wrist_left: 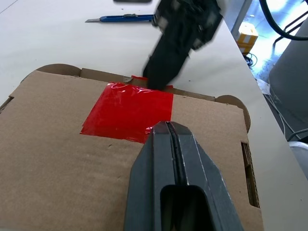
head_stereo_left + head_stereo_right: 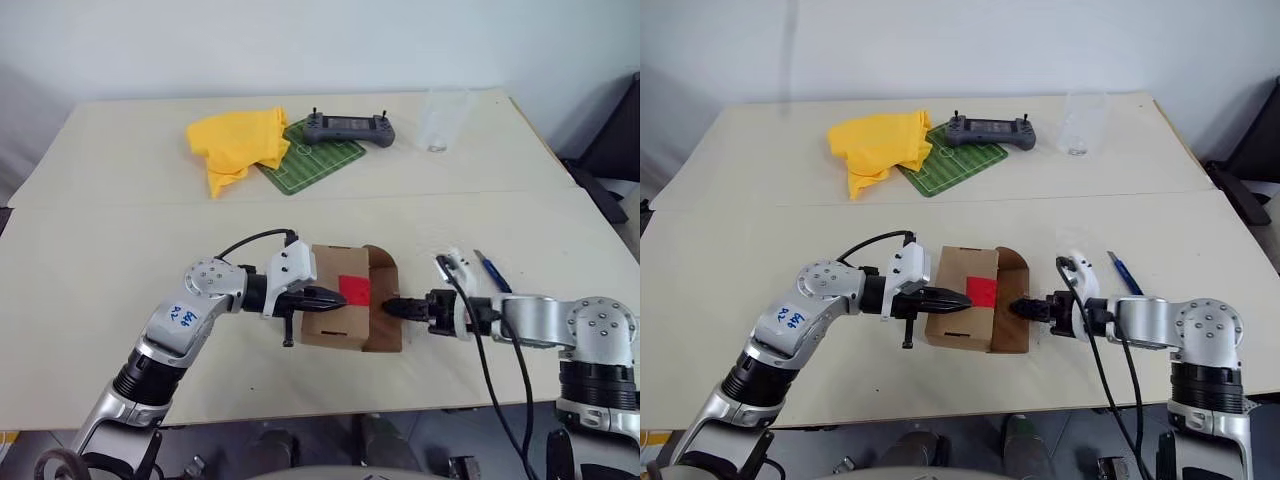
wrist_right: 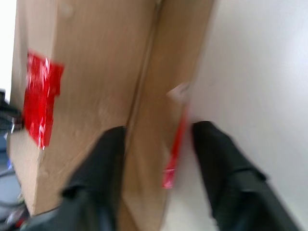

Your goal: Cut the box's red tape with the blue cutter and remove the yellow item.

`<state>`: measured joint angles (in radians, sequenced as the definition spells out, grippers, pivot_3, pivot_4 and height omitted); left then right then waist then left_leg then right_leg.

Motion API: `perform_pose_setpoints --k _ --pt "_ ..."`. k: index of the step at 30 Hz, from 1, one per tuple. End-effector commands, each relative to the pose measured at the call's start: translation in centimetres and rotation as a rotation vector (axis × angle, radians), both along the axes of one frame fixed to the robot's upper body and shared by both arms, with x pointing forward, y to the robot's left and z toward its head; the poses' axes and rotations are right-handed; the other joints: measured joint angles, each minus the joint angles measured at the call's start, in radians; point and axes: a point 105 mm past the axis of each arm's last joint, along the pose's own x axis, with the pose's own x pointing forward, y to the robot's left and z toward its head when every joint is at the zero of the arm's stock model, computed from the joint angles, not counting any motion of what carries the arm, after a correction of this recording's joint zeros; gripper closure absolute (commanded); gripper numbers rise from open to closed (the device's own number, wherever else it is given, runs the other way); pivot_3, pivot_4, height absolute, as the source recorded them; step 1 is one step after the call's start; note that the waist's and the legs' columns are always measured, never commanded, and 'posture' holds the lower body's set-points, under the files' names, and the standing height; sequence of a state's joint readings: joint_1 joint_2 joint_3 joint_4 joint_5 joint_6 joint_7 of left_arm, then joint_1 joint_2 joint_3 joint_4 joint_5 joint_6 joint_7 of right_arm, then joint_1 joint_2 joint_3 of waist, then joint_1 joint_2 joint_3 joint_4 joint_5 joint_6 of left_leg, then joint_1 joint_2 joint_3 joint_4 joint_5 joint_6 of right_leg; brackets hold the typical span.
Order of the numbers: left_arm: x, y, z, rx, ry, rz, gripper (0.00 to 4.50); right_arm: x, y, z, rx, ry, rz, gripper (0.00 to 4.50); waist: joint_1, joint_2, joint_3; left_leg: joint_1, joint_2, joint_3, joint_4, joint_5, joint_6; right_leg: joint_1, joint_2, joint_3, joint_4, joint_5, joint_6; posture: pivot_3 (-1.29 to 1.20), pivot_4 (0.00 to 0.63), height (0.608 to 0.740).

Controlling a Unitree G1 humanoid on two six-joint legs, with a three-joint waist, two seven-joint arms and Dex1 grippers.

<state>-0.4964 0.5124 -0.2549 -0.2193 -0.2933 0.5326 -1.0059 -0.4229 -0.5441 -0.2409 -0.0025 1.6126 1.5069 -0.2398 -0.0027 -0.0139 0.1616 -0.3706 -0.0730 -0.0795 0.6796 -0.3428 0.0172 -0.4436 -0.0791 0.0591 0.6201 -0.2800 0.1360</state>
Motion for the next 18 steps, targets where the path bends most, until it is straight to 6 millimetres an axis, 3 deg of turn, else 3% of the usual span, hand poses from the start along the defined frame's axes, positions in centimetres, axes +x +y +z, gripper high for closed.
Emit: perform_pose_setpoints --k 1,10,13,16,18 --pt "-0.1 0.1 -0.2 0.004 0.005 0.003 4.5 -0.1 0.3 0.2 0.014 0.007 0.017 2.89 0.001 0.0 0.0 0.0 0.0 0.0 0.0 0.0 0.0 0.0 0.0 0.0 0.0 0.0 0.0 0.0 0.15 0.74" --pt "0.0 0.0 -0.2 0.001 0.004 0.0 4.5 0.4 0.7 -0.5 0.007 0.041 0.031 2.89 0.0 0.0 0.0 0.0 0.0 0.0 0.0 0.0 0.0 0.0 0.0 0.0 0.0 0.0 0.0 0.0 0.15 0.74" --pt "0.0 -0.1 -0.3 -0.001 0.005 -0.002 4.5 0.4 1.1 -0.3 0.044 0.04 0.048 3.47 0.0 0.0 0.0 0.0 0.0 0.0 0.0 0.0 0.0 0.0 0.0 0.0 0.0 0.0 0.0 0.0 0.15 0.74" --pt "0.1 -0.2 -0.4 -0.004 0.007 -0.003 4.5 0.6 1.4 0.1 0.094 0.03 0.05 4.48 0.001 0.0 0.0 0.0 0.0 0.0 0.0 0.0 0.0 0.0 0.0 0.0 0.0 0.0 0.0 0.0 0.15 0.74" --pt "0.2 -0.2 -0.4 -0.006 0.004 -0.004 4.5 0.7 1.1 -0.2 0.063 0.024 0.041 4.48 0.001 0.0 0.0 0.0 0.0 0.0 0.0 0.0 0.0 0.0 0.0 0.0 0.0 0.0 0.0 0.0 0.15 0.74"
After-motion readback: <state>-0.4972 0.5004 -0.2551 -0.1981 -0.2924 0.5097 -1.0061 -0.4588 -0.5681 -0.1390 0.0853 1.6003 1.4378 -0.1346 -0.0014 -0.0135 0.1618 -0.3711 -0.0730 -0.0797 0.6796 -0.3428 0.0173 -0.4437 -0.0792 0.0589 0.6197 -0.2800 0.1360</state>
